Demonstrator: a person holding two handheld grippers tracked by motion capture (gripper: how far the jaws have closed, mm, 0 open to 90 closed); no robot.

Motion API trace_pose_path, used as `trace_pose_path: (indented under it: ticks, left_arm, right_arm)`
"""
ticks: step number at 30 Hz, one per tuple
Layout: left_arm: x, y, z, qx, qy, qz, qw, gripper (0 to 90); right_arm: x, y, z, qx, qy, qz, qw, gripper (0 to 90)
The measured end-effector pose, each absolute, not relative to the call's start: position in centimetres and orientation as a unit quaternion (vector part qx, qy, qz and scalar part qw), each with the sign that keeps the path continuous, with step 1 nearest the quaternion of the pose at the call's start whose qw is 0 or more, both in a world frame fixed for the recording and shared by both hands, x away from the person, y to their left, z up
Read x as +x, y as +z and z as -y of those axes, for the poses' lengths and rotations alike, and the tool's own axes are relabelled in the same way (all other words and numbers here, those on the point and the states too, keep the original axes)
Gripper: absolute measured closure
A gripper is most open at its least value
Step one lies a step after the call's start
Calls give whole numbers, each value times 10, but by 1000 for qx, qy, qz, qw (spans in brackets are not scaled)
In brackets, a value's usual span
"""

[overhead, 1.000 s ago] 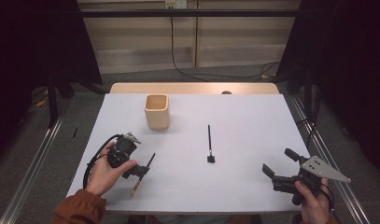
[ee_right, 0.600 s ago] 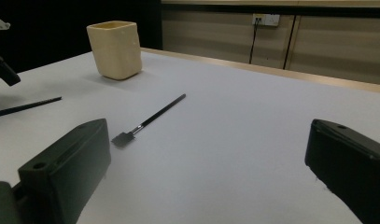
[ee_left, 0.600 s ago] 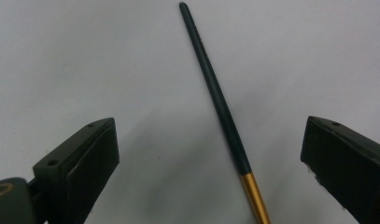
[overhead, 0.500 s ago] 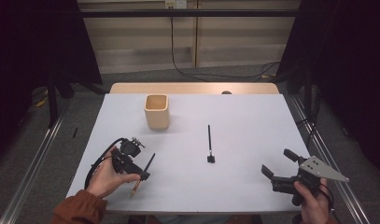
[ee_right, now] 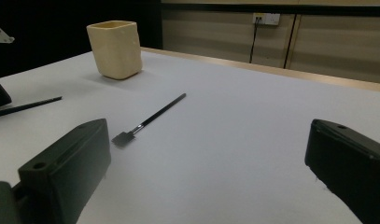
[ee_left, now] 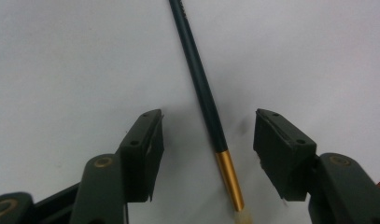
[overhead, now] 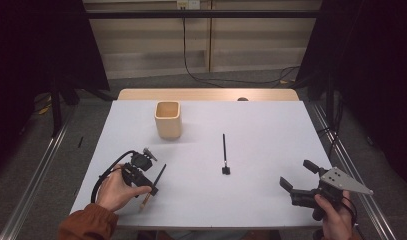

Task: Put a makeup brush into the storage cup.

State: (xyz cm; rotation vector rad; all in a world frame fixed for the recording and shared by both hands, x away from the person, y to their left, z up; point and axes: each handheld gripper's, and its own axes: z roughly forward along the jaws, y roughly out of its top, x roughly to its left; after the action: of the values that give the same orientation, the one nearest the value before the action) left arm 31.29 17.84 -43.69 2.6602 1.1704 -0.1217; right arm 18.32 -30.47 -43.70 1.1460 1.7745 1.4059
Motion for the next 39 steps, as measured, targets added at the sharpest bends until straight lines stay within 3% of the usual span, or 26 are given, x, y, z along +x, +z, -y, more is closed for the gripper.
trace_pose_path:
  ticks: [7,9,13,15,29,39]
  left_arm:
    - [313,-439,-175,902,-38,-415,109,525]
    - [313,-440,-174,903,-24,-417,103,603]
    - [313,-442,-174,903,-16,-418,98,651]
    - [314,-442,-176,903,-13,-420,95,732]
    - [324,-443,-170,910,-23,-410,57,813]
    - [326,-441,-179,909,-38,-407,80,838]
  right_arm:
    - [183,-437,304,434,531,-665,296,0]
    - [183,-437,305,433,531,-665,297,0]
    - [184,-437,304,431,530,-667,297,0]
    - [184,-437,304,429,531,-668,295,0]
    - [185,-437,304,425,531,-671,294,0]
    - [185,-438,304,429,529,-671,294,0]
